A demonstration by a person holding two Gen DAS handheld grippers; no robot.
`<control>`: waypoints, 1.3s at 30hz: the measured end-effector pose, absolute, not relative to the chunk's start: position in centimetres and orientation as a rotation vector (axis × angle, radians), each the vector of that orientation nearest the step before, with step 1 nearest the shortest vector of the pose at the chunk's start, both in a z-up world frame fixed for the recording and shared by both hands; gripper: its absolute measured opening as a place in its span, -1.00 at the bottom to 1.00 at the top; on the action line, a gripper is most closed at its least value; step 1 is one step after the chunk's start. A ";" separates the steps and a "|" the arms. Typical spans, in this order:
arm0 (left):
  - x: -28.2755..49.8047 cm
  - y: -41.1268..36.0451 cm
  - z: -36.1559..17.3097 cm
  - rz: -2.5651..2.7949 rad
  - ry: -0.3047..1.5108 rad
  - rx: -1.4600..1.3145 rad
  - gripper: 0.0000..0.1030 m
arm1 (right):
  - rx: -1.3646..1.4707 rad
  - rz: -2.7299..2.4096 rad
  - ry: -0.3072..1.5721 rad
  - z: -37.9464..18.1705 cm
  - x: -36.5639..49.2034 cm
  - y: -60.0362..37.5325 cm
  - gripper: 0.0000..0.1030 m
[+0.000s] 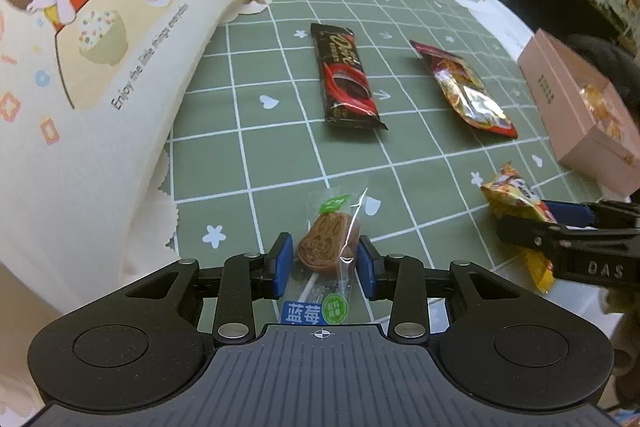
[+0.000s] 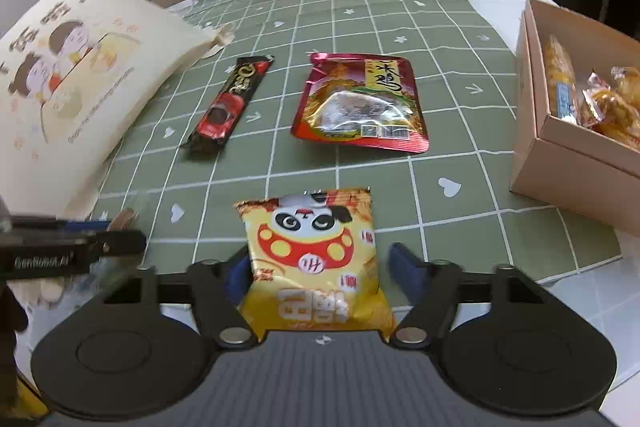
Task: Organize snacks
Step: 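Lift the panda bag with the right tool while the left tool lifts the lollipop, then carry the panda bag and lollipop into the pink box and open both tools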
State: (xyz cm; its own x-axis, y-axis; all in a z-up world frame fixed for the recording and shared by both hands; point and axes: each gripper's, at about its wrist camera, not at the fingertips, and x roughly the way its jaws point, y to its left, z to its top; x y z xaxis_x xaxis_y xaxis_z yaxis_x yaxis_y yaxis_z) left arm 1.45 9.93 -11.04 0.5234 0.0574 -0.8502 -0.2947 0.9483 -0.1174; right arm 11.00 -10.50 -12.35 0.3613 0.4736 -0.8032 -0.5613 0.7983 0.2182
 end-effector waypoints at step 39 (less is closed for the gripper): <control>1.7 3.1 -10.7 0.044 1.046 -0.218 -0.68 | -0.156 0.484 0.880 -10.2 6.6 -18.0 -0.02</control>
State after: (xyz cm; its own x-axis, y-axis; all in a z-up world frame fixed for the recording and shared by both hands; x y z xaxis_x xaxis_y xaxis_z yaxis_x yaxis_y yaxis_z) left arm 1.67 3.14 -10.66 0.5025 -0.0673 -0.8620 -0.1395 0.9776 -0.1576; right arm 6.64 -18.02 -10.20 0.5374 0.3422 -0.7708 -0.4679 0.8814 0.0652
